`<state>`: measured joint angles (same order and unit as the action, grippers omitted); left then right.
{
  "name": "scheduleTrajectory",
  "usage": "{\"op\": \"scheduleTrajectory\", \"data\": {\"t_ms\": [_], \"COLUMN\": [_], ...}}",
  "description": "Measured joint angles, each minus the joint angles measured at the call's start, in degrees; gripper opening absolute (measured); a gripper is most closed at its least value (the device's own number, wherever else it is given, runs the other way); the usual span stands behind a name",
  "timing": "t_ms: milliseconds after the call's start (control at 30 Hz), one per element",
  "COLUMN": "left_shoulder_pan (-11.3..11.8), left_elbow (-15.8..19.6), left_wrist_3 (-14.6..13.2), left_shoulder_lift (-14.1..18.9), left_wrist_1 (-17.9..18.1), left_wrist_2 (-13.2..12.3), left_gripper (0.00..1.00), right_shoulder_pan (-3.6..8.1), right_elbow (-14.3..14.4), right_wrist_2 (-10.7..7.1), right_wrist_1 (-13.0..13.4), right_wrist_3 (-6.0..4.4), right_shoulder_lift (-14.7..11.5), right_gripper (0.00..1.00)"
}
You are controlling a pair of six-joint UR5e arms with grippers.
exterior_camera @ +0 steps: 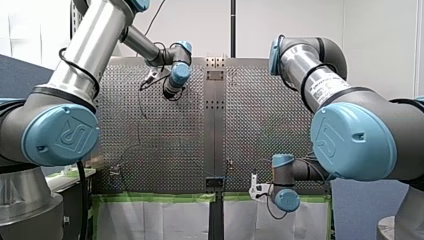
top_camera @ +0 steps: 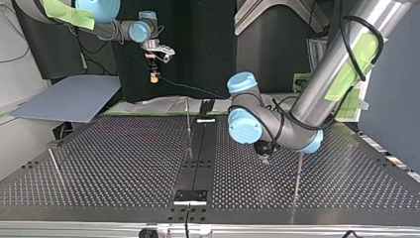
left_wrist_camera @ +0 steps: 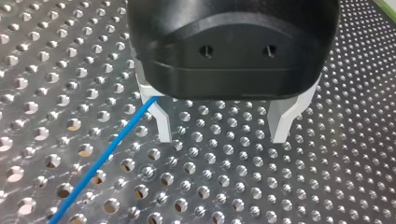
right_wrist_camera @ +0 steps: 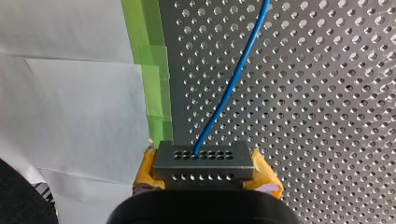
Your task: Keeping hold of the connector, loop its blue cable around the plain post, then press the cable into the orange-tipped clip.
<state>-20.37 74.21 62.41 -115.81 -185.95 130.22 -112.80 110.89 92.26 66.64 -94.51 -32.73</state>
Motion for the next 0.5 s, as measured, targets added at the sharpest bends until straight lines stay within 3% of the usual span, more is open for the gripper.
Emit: {"op": "scheduleTrajectory", "data": {"t_ms": [500], "left_shoulder_pan": [-0.82], "left_elbow": [-0.6], "left_wrist_3": [0.24], "left_shoulder_lift": [-6.13], "left_wrist_1": [0.07], "left_wrist_2": [0.64], "left_gripper": [1.0], "right_shoulder_pan": [-0.09], "right_elbow": [0.0], "right_wrist_2": [-0.02], "right_wrist_1": [0.05], "right_wrist_3": [-0.08], "right_shoulder_lift": [0.02], "right_gripper": [0.0]}}
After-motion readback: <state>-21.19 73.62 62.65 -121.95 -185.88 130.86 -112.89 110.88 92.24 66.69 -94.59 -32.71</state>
